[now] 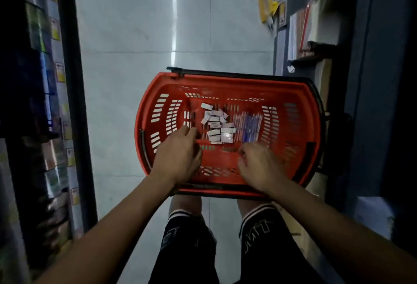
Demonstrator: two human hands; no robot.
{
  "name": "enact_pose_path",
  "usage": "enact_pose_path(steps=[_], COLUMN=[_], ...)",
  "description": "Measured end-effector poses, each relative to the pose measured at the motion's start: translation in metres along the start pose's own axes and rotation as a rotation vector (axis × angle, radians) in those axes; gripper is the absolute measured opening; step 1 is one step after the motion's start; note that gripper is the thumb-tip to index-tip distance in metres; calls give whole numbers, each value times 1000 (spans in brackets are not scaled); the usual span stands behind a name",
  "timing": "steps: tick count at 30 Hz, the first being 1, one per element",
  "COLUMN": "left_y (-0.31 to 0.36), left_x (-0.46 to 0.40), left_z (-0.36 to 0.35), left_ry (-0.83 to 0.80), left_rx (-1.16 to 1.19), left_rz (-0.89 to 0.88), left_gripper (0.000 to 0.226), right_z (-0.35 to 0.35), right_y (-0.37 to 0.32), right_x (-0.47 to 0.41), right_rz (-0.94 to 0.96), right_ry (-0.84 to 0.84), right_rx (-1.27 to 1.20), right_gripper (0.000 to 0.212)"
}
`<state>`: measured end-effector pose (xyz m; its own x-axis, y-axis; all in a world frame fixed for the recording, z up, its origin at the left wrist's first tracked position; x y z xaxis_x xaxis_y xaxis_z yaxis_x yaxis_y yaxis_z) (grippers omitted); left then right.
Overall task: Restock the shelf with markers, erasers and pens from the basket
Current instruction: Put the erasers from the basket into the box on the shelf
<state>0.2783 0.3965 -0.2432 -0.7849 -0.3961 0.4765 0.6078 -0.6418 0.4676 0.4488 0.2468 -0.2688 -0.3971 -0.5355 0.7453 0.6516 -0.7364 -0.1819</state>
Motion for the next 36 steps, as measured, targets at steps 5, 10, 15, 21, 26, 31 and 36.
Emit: enact_pose_path(steps=[5,10,15,21,26,31,36], left_y=[-41,-60,-65,-73,-75,-78,-85], left_x=[-54,-101,-136,-145,-141,-136,-133], left_z=[-70,-117,-144,-162,-175,-183,-192], left_ry=[-91,-108,-84,-100,-128,-126,-79], left_rx=[47,139,313,408,490,518,526], left_rz=[52,106,205,295,388,415,414], left_gripper=[39,35,30,31,30,23,14], right_z=[-57,-105,-134,-158,-154,-158,-160], right_y=[9,15,24,36,33,33,34], right_x=[-86,-158,-205,-226,-232,-226,-219], right_rz=[-1,-32,-34,-28,-8,67,90], right_ry=[-46,-25,51,42,71,101,146], right_rx=[-23,52,67,82,160,259,237], right_gripper=[21,23,18,25,19,23,20])
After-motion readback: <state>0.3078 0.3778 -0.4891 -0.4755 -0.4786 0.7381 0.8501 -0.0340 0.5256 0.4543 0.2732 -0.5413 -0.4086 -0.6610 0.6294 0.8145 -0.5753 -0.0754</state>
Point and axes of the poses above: each hand's wrist, its own x-axis away from the middle knuckle, its own z-axis out of the back of the hand, y = z × x, the point moved 1 cm from there along -x, towards the middle knuckle, and after that the axes turned 13 degrees about -z, right-handed, at the moved point
